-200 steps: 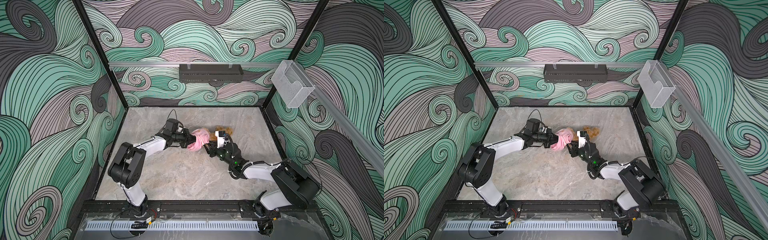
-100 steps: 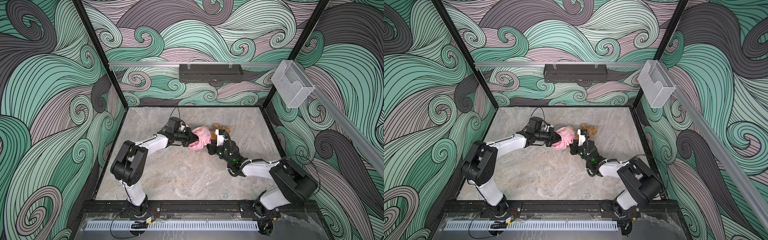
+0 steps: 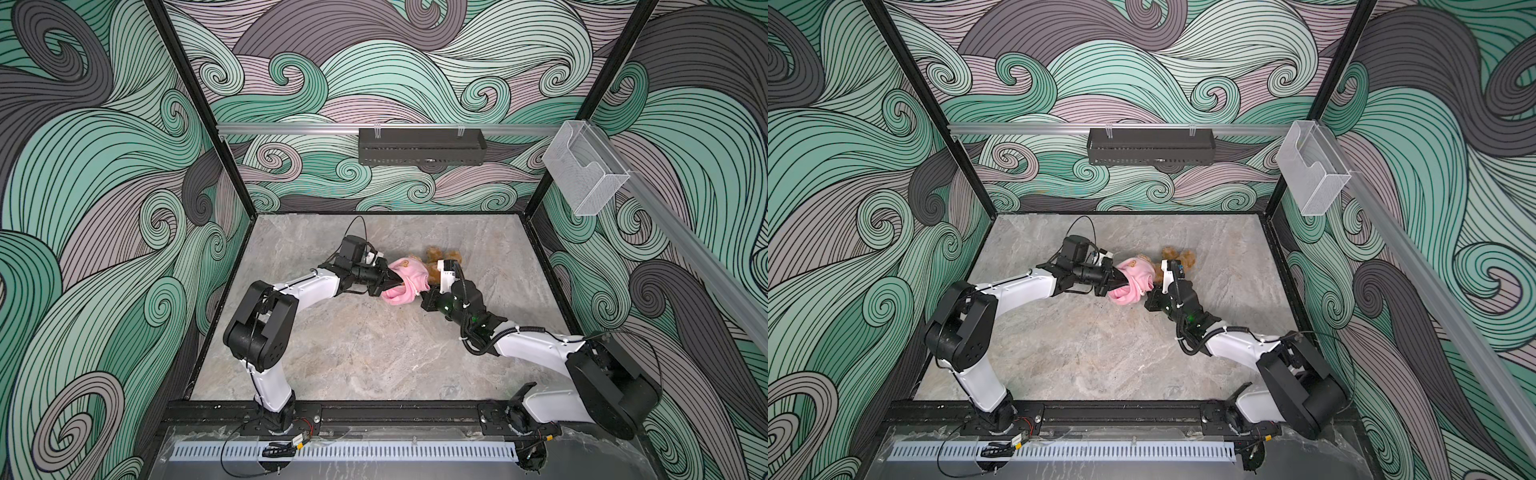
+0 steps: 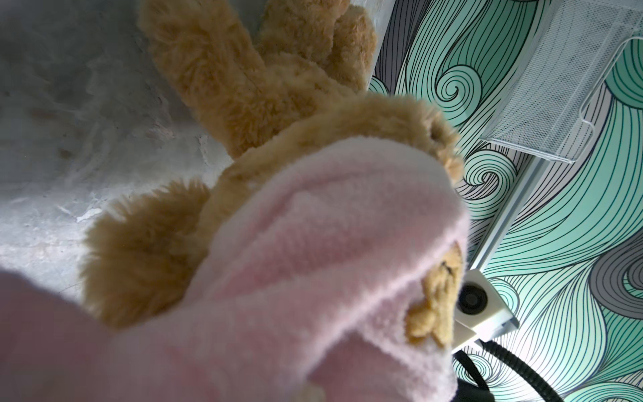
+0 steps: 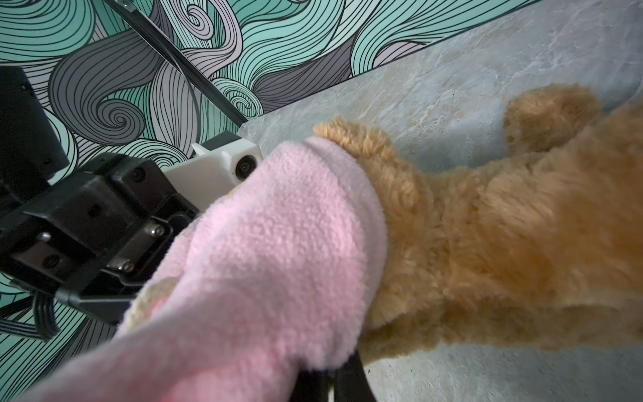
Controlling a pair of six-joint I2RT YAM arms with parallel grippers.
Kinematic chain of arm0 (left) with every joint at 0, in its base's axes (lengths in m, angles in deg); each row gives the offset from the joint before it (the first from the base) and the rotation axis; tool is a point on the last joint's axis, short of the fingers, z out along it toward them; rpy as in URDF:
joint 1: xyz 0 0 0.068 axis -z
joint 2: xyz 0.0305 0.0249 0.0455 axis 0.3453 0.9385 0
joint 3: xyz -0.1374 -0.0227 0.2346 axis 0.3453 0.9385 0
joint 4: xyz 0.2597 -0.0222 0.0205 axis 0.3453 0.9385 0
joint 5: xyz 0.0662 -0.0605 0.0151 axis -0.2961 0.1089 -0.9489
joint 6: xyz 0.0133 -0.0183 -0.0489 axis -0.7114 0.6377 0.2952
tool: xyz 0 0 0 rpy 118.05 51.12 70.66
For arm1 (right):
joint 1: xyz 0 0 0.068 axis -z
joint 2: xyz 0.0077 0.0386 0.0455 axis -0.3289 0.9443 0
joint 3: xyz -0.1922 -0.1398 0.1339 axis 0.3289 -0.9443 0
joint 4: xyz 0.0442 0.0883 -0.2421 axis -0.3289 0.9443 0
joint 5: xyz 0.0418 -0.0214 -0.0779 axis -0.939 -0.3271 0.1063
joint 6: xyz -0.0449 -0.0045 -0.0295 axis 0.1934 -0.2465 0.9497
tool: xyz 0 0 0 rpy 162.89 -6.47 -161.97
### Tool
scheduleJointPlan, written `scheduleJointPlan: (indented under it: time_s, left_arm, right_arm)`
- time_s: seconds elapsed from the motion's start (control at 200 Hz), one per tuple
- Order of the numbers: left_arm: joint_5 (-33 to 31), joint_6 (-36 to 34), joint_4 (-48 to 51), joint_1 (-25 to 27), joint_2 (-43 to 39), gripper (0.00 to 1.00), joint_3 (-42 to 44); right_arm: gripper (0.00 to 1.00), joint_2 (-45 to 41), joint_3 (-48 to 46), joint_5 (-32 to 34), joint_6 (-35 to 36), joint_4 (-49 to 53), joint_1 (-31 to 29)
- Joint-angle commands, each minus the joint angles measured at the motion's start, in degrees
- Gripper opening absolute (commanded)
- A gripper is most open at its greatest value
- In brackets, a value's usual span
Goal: Dress the teddy bear
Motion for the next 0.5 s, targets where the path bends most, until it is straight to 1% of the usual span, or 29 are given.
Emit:
scheduleJointPlan:
  time_s: [0.0, 0.21, 0.29, 0.495]
  left_arm:
    - [3.86, -3.54, 2.88, -1.49, 0.41, 0.00, -1.76]
    - [3.78, -5.80, 4.50, -2.82, 1.13, 0.00, -1.94]
    - [3.99, -6.03, 4.56, -3.02, 1.47, 0.00, -1.85]
    - [3.83, -6.36, 4.09, -3.85, 0.86, 0.00, -1.00]
  right_arm:
    - [0.00, -1.24, -2.27, 2.38, 0.41, 6.47, 4.18]
    - [0.00, -3.86, -4.07, -4.95, 3.38, 10.93, 8.08]
    - [0.00, -4.80, -3.54, -5.63, 4.94, 13.92, 8.95]
    - [0.00, -4.96, 1.05, -6.21, 7.78, 27.78, 11.66]
